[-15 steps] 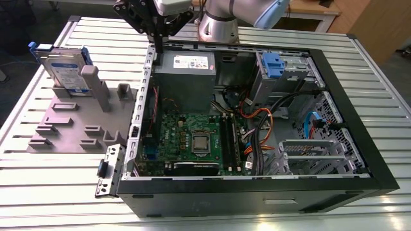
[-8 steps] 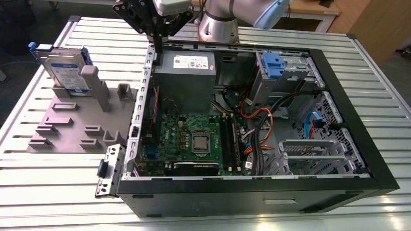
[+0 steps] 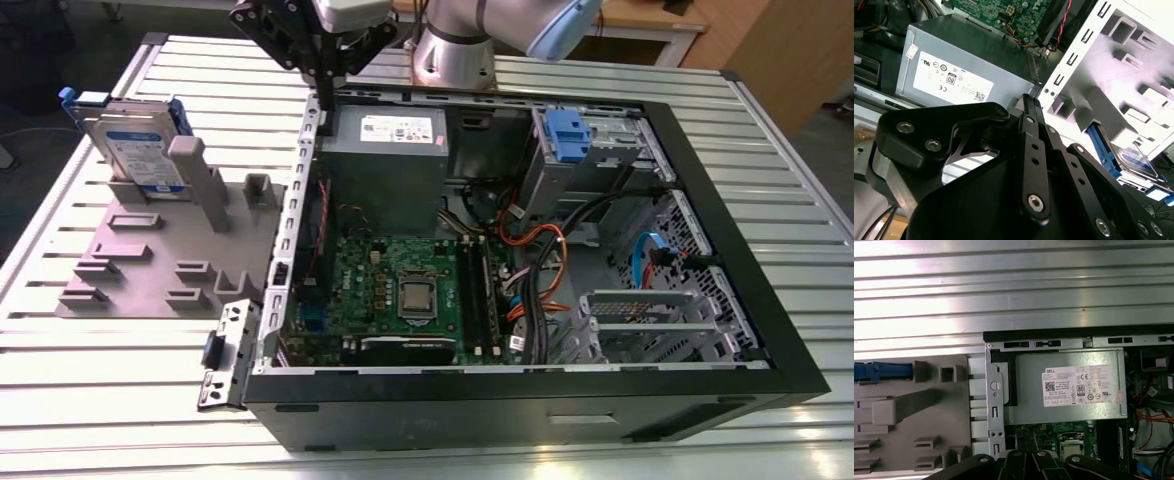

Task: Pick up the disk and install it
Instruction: 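Reach for the disk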

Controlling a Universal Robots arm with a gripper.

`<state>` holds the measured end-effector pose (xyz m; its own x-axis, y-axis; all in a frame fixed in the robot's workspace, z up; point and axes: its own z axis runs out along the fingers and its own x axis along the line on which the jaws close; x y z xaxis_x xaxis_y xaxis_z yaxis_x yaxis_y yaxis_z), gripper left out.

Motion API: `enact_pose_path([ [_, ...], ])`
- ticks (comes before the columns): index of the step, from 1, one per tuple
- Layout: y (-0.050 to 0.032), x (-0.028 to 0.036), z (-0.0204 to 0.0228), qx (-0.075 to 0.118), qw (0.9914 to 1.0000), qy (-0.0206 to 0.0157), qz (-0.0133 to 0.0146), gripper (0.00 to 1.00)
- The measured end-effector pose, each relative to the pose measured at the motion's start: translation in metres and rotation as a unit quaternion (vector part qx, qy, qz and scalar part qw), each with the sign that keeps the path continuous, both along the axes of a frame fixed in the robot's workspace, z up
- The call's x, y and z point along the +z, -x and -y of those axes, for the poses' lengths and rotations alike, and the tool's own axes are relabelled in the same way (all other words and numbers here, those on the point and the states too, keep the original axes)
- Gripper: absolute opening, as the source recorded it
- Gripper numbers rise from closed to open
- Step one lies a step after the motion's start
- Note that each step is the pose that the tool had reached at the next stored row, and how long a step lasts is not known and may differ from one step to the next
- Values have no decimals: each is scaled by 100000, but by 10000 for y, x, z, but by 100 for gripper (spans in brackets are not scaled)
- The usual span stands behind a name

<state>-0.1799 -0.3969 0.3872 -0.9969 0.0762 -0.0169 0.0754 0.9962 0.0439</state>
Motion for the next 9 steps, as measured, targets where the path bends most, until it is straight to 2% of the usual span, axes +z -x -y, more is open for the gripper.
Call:
enact_pose_path([
  [9, 26, 0, -1, -4, 100000, 3, -3, 11],
])
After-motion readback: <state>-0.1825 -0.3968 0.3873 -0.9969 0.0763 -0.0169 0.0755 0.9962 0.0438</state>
